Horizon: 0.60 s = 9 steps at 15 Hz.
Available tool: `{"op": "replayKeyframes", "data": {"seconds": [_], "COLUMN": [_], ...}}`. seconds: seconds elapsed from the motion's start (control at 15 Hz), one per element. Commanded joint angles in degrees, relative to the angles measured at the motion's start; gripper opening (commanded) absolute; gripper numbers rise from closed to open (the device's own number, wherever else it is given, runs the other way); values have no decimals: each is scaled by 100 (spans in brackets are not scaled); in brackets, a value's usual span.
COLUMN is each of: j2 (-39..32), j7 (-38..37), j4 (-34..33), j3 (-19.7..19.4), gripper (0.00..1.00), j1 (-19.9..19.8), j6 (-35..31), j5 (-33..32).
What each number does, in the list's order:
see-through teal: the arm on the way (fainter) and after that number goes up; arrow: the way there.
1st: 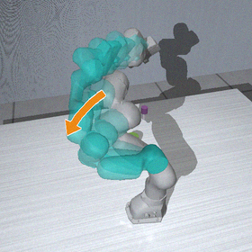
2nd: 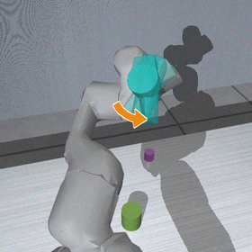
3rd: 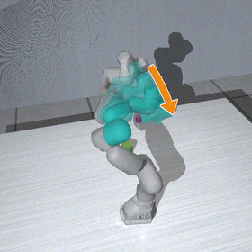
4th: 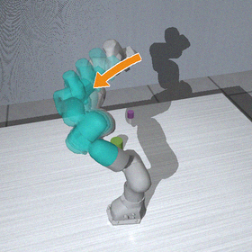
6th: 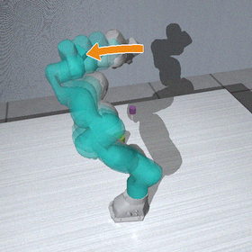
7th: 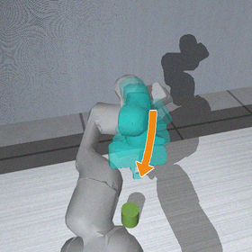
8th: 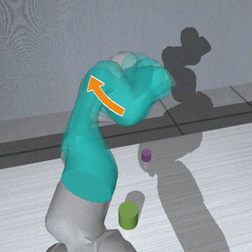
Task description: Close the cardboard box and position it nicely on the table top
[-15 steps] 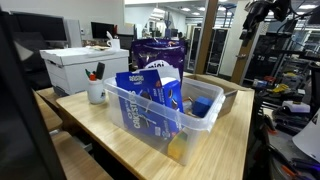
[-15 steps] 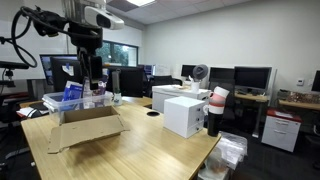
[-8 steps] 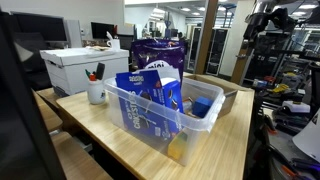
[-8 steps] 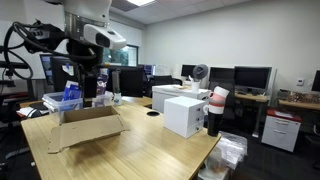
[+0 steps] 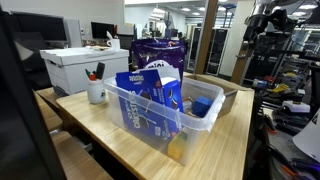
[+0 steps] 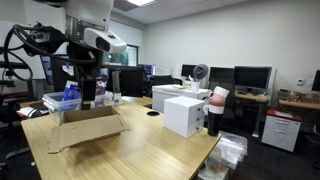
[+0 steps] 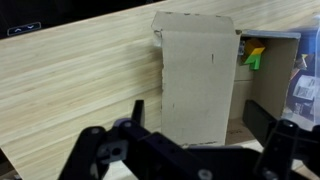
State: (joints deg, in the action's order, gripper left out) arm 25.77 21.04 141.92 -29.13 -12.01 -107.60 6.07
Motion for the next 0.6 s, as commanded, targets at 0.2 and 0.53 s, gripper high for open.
{"op": "replayKeyframes", "data": {"seconds": [0.2, 0.53], "j2": [-1101, -1857], "j7": [1428, 2788], "j4": [-284, -399], "j3": [-862, -1280], "gripper": [100, 100], "j1": [-120, -96], "j6": [431, 535], "j5": [851, 1320]}}
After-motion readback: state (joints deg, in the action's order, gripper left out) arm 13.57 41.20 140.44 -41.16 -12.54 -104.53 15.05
